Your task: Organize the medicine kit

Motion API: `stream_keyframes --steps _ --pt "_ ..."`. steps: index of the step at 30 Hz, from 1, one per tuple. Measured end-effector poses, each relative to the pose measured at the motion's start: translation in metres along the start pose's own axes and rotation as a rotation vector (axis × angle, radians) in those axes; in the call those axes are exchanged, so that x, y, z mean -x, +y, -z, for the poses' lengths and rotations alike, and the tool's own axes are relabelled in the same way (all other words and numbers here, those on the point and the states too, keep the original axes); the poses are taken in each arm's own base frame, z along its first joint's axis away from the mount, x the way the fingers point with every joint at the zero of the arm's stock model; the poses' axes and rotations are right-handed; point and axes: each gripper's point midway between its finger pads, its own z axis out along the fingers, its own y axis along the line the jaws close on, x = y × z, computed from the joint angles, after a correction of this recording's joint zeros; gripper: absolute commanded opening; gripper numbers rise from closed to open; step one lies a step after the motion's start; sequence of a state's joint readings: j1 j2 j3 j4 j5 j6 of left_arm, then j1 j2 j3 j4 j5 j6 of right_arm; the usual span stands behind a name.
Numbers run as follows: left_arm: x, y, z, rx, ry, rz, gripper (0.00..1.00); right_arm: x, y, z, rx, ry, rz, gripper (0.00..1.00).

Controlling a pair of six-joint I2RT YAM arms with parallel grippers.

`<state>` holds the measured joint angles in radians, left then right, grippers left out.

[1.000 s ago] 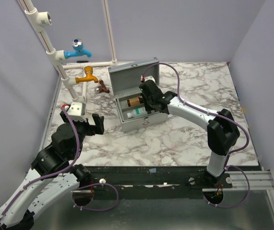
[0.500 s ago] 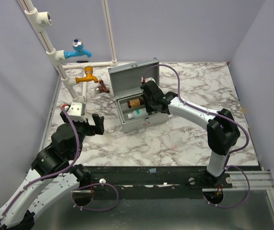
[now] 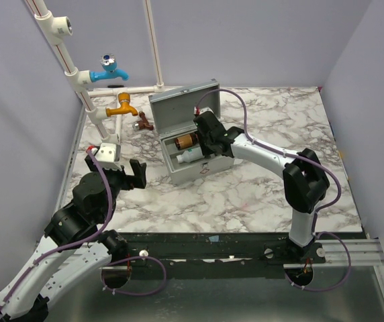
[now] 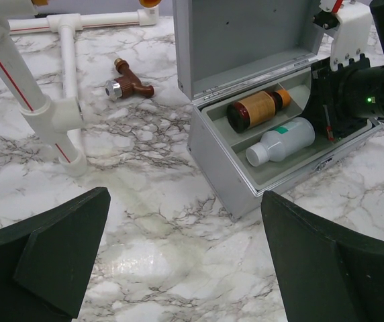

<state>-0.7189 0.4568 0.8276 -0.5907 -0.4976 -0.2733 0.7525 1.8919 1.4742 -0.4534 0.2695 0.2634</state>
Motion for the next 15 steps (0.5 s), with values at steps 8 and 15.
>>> stream_keyframes --steps 8,15 --pt "-0.0003 -0.0002 -0.0006 0.0 0.002 -0.001 0.99 0.0032 0.0036 -0.0039 0.013 -0.011 -0.001 0.01" --pt "-0.0005 0.0001 -0.0013 0.003 0.003 -0.001 0.99 0.0034 0.0041 -0.0034 0.016 -0.012 -0.002 0.1"
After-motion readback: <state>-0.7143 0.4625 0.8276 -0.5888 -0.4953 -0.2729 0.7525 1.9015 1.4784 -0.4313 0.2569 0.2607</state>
